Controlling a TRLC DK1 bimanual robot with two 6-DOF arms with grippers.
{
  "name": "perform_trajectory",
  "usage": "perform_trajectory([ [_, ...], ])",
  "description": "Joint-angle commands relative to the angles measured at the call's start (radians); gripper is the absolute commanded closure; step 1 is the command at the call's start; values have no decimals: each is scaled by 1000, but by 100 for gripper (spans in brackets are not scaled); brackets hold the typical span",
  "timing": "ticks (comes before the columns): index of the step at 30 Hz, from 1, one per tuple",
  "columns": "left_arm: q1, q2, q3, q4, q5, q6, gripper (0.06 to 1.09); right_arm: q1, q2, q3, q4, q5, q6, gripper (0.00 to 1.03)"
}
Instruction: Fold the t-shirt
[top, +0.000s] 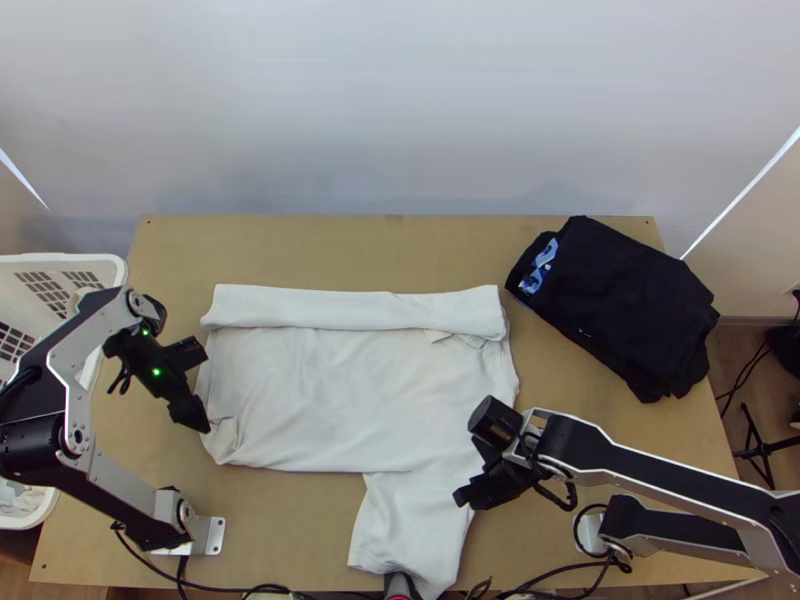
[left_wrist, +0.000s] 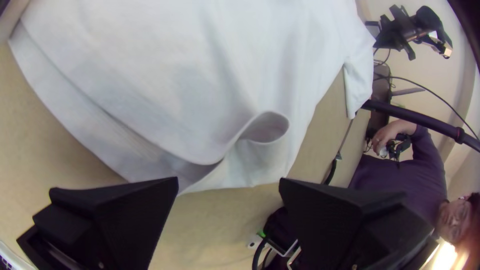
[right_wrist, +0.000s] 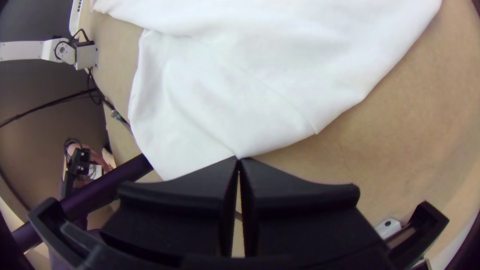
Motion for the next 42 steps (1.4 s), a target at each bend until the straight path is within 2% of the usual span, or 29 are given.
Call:
perform_trajectory([
  [1,-28,4,-69,10,-13,2,11,2,-3,5,0,0,9,100],
  [12,-102,-22,-97,22,56,0,11,2,2,13,0,0,19,100],
  [23,-140,-30,-107,34,88,-5,11,0,7,20,0,0,20,100],
  [33,-139,-82,-163,5,84,22,11,-5,8,20,-5,0,22,100],
  [42,-48,-103,-92,1,73,23,11,-8,8,11,-5,0,19,100],
])
